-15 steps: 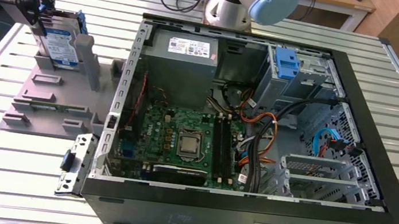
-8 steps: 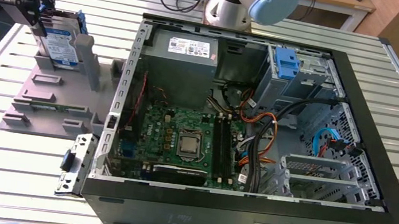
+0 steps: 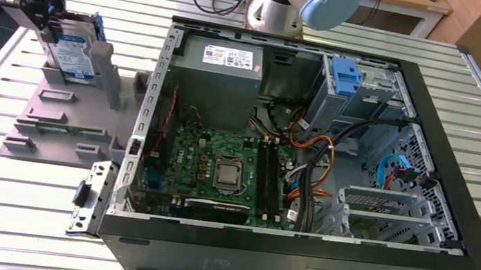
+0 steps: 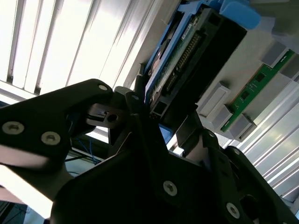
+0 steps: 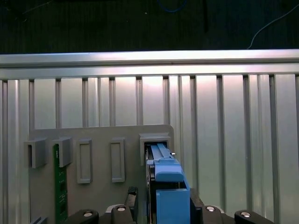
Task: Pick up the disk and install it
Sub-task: 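Pick up the disk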
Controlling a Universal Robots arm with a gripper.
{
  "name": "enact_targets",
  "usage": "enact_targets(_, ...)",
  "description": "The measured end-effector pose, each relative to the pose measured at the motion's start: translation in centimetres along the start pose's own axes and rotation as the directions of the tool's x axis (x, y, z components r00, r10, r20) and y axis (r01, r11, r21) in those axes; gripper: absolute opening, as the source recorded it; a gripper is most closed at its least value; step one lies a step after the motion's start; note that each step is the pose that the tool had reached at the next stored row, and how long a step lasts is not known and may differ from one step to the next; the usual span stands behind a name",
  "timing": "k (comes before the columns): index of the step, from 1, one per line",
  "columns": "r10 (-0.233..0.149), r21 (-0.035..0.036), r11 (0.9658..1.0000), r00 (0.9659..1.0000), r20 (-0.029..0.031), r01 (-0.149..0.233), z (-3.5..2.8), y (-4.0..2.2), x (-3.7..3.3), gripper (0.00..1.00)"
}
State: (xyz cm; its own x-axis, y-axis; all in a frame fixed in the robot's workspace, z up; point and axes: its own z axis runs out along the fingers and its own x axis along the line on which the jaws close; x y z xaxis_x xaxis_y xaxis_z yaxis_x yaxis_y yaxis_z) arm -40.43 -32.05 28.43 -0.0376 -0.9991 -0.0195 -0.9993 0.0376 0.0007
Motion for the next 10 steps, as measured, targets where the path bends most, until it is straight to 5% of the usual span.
enact_targets(3, 0.000, 0.0001, 1.0000, 1.0000, 0.0000, 0.000, 0.01, 0.00, 0.00, 0.39)
enact_targets(10, 0.000, 0.0000, 1.0000, 1.0000, 0.0000, 0.000, 0.04, 0.00, 0.00, 0.36)
